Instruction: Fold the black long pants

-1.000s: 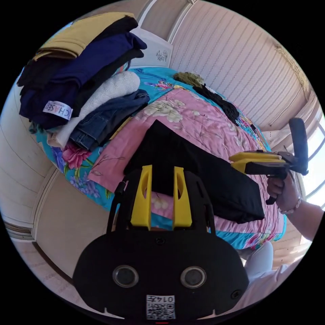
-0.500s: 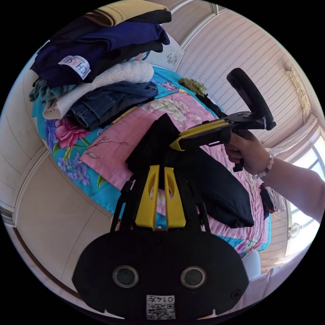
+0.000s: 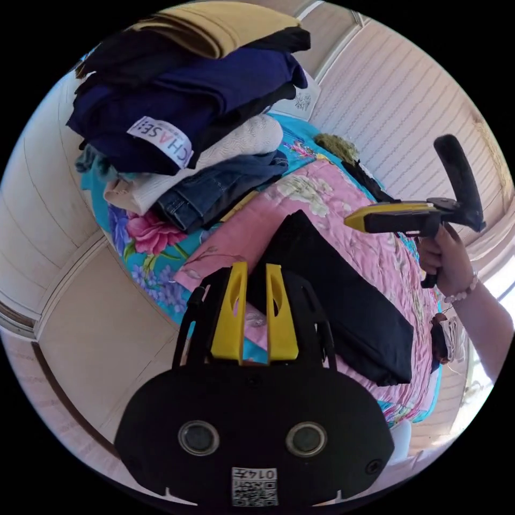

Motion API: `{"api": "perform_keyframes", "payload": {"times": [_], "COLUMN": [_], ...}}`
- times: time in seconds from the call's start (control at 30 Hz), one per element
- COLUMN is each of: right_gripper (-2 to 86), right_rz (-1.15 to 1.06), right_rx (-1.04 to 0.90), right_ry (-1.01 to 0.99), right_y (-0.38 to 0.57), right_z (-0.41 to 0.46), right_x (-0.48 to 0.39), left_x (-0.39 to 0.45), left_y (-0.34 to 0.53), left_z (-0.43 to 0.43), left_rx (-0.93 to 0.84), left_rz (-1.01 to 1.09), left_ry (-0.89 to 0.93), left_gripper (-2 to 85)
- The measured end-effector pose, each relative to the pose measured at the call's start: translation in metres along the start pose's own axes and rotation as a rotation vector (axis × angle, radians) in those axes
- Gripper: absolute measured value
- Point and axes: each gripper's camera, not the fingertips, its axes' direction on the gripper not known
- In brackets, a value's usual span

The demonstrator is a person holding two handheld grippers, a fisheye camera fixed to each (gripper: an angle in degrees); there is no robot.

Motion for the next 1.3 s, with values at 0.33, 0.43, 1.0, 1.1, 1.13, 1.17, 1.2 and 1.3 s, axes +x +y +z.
{"api": "perform_keyframes", "payload": {"times": [0.33, 0.43, 1.0, 1.1, 1.13, 1.17, 1.2, 1.3], "right_gripper": [-0.3, -0.4, -0.5, -0.5, -0.4, -0.3, -0.1, 1.3], "right_rz": [0.071, 0.084, 0.309, 0.365, 0.418, 0.476, 0.513, 0.754], "right_rx": [-0.100, -0.097, -0.181, 0.074, 0.174, 0.244, 0.266, 0.323], "right_ry": [0.233, 0.232, 0.020, -0.037, -0.022, -0.006, 0.004, -0.010], "right_y": [0.169, 0.159, 0.172, 0.217, 0.247, 0.283, 0.302, 0.401], "right_z": [-0.014, -0.013, -0.101, -0.183, -0.219, -0.249, -0.262, -0.305], "right_x": [0.022, 0.026, 0.125, 0.142, 0.151, 0.161, 0.166, 0.195], "left_x": [0.193, 0.232, 0.290, 0.302, 0.310, 0.321, 0.327, 0.360], "left_y": [0.116, 0.135, 0.222, 0.227, 0.233, 0.242, 0.247, 0.280], "left_z": [-0.011, 0.012, 0.079, 0.055, 0.043, 0.033, 0.029, 0.026], "left_rx": [-0.096, -0.130, -0.334, -0.296, -0.258, -0.217, -0.191, -0.111], "left_rz": [0.678, 0.718, 0.920, 0.941, 0.967, 1.001, 1.011, 1.058], "left_ry": [0.233, 0.111, 0.066, 0.061, 0.080, 0.129, 0.153, 0.306], "left_gripper": [-0.8, -0.9, -0.9, -0.5, 0.0, 1.4, 2.6, 8.6]}}
